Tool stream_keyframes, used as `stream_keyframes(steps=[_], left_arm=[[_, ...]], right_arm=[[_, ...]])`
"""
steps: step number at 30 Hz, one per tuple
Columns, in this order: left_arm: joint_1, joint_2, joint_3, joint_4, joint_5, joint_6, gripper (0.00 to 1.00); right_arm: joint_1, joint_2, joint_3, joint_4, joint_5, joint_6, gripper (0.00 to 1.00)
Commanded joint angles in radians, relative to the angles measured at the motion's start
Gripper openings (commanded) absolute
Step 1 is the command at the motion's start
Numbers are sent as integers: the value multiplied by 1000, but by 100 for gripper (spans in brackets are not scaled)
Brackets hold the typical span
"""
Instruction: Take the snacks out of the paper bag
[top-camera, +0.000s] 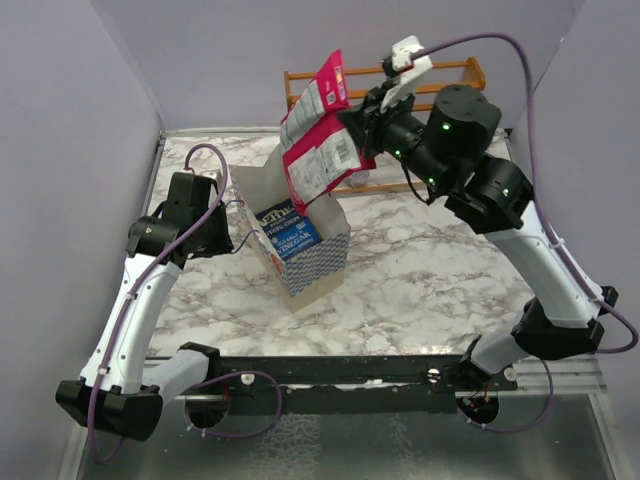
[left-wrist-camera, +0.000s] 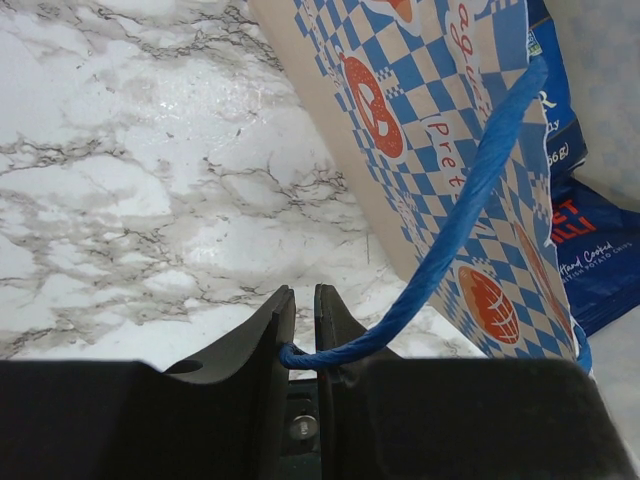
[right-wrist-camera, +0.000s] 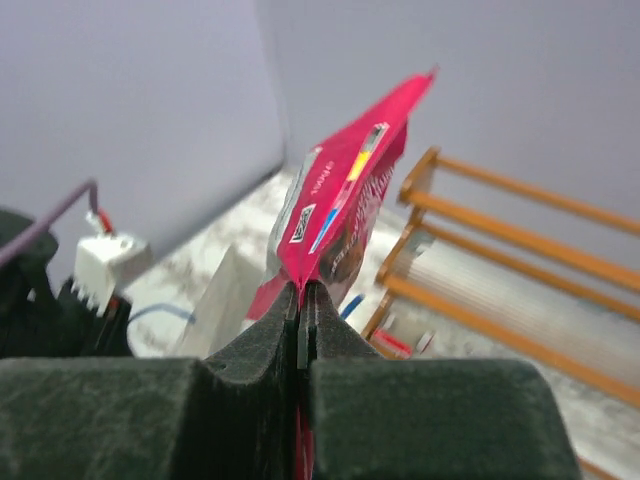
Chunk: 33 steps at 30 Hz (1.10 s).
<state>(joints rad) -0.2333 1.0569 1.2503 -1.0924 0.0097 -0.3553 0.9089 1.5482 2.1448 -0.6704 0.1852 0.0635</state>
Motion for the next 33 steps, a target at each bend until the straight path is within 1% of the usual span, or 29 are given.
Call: stream_keyframes(steps=[1, 6, 9, 12, 16, 18, 19, 20, 22, 23, 25, 26, 30, 33], left_arm=[[-3, -3, 13, 3, 32, 16, 17], [-3, -9, -3, 3, 39, 20, 17], [-3, -8, 1, -2, 40, 22, 17], [-3, -9, 0, -3, 40, 18, 17], [-3, -13, -1, -3, 44, 9, 17], [-3, -13, 0, -2, 44, 7, 17], [-3, -14, 0, -3, 45, 7, 17], [-3, -14, -1, -3, 46, 8, 17], [-3, -19, -4, -4, 48, 6, 17], [-3, -22, -4, -4, 49, 6, 17], [-3, -23, -5, -6, 49, 9, 17], [-3, -22, -6, -4, 52, 12, 17], [-3, -10, 1, -1, 61, 30, 17], [-3, -9, 3, 6, 56, 39, 17]], right_arm=[[2, -115, -50, 365, 312, -141, 1], [2, -247, -252, 563, 632, -445, 1], [2, -328, -413, 710, 757, -641, 1], [2, -391, -524, 823, 835, -781, 1], [0, -446, -683, 774, 888, -813, 1], [-12, -468, -787, 709, 917, -744, 1], [-27, -480, -834, 665, 921, -677, 1], [-52, -490, -866, 609, 924, -582, 1], [-112, -496, -881, 397, 886, -325, 1], [-146, -494, -889, 298, 862, -230, 1], [-205, -484, -905, 167, 815, -85, 1], [-228, -481, -919, 113, 794, -38, 1], [-331, -490, -1047, 107, 697, 10, 1], [-445, -493, -1101, 67, 615, 81, 1]])
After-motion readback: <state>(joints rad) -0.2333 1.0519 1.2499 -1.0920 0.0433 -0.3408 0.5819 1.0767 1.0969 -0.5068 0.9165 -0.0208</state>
